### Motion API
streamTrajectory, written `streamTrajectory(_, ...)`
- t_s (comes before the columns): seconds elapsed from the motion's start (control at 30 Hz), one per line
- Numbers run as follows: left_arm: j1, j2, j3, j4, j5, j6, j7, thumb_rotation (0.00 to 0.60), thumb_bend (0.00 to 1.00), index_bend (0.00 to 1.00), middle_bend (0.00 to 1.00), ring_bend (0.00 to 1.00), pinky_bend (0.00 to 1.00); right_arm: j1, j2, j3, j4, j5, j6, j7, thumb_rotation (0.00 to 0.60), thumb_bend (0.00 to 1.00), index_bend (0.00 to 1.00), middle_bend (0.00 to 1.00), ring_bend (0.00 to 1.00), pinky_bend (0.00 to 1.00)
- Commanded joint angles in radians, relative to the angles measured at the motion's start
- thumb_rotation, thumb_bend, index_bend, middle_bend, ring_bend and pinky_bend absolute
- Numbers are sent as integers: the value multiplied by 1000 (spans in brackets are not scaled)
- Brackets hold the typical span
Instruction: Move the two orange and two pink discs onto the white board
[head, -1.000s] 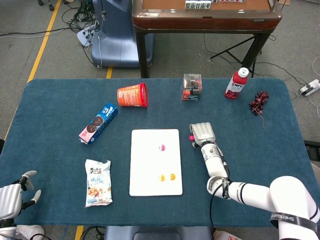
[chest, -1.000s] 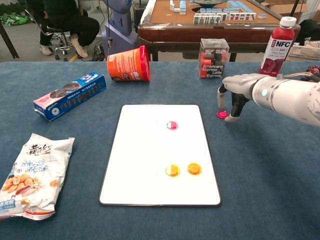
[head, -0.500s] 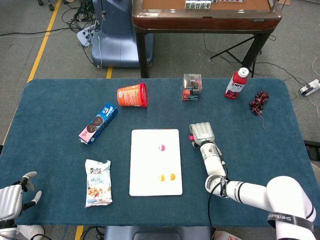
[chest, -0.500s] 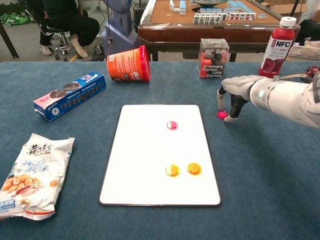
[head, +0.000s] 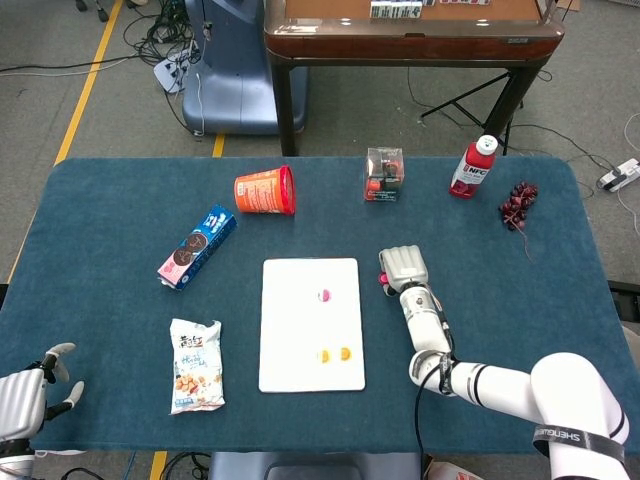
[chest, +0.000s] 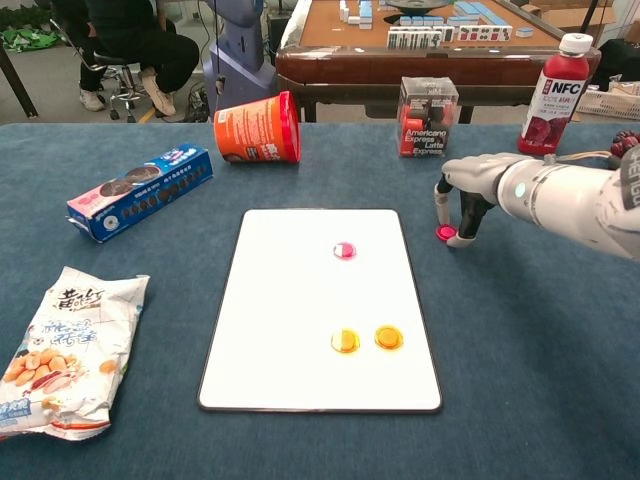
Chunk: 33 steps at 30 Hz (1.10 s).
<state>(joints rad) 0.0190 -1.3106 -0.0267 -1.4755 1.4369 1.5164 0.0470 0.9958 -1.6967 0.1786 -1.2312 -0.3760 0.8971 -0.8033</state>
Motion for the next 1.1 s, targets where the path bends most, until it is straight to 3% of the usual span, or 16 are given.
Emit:
streamTrajectory(0.03,0,-1,1,1,0,-1,0,600,295,350,575,535,734,-3,6,2,-9,-7,3,5,600,254,486,1000,1000,1000)
streamTrajectory(0.6,-6,-4,-1,-8,7,-2,12,600,295,350,575,535,734,1,139,40,-290,-147,112,22,600,254,503,1000,1000,1000)
streamTrajectory(0.8,-10,-1,-3,-8,10,-4,14,600,295,350,576,535,734,42,123,48,-344,-155,131,-19,600,253,502,1000,1000,1000)
streamTrajectory(1.1,-10,13,-9,-13,6,-1,5,600,295,351,576,535,734,116,60,63,-338,-114,135,-80,600,254,503,1000,1000,1000)
